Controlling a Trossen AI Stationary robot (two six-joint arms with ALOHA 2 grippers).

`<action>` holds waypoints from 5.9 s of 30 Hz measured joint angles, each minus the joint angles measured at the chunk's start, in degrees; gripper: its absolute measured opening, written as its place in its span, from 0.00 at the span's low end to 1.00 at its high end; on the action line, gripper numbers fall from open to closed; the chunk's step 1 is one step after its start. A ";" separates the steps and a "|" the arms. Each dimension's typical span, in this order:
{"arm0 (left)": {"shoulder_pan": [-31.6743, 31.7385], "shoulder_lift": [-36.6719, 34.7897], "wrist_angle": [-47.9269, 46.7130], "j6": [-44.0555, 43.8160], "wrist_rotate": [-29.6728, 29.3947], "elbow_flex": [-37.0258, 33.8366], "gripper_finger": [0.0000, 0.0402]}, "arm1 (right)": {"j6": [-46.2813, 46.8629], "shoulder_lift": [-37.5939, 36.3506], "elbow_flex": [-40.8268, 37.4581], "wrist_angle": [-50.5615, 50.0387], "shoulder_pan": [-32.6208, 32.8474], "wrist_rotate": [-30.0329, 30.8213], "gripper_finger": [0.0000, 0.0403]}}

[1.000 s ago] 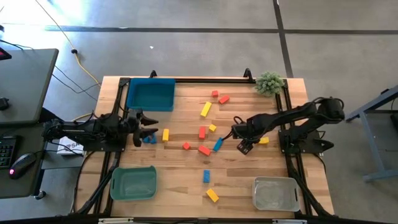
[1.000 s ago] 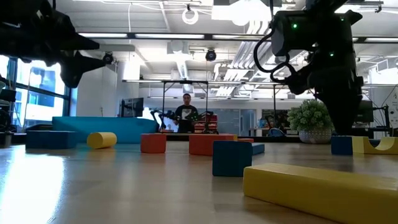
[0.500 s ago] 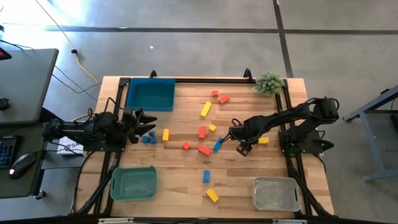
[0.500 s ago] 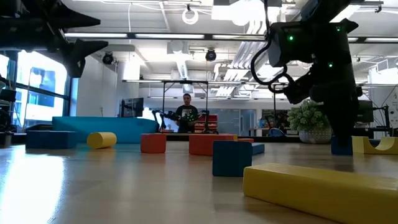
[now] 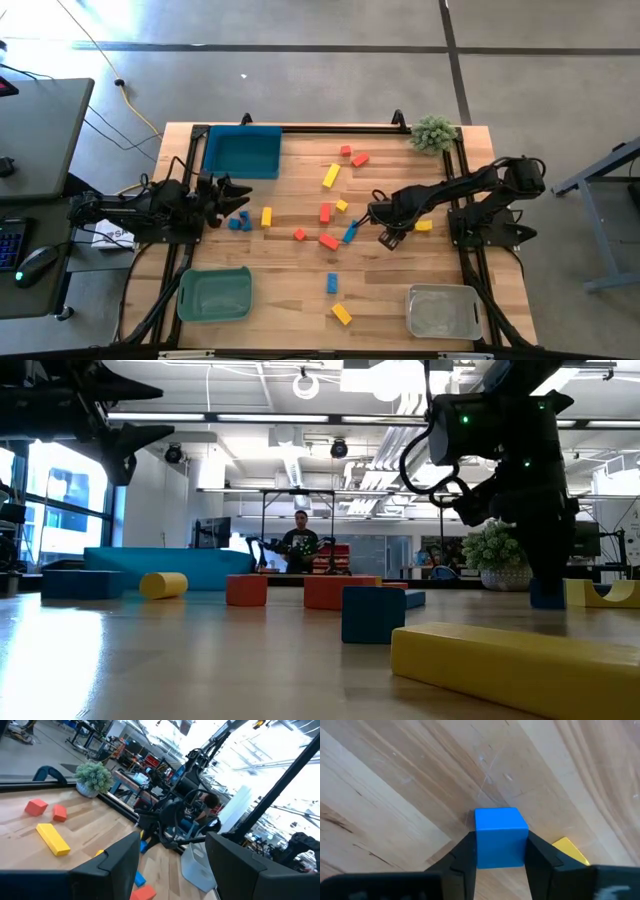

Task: Sort & place blocks by color
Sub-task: Put the blue block into the white bin, then put the yellow block into the dark blue bin

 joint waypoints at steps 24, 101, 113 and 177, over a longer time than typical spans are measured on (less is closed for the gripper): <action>-0.01 3.90 -10.02 6.35 -1.27 12.54 0.53 | 18.50 -0.08 28.58 -20.83 16.55 9.80 0.25; 0.60 25.77 -38.60 10.13 -5.74 24.95 0.53 | 72.78 22.28 38.45 -22.29 56.00 1.97 0.52; 4.96 37.50 -49.28 -9.63 -7.34 36.06 0.53 | 76.85 22.28 49.46 -40.05 53.12 9.77 0.52; 2.01 85.07 -47.90 -37.08 -1.67 41.22 0.53 | -5.54 11.12 50.31 -39.07 6.84 36.92 0.52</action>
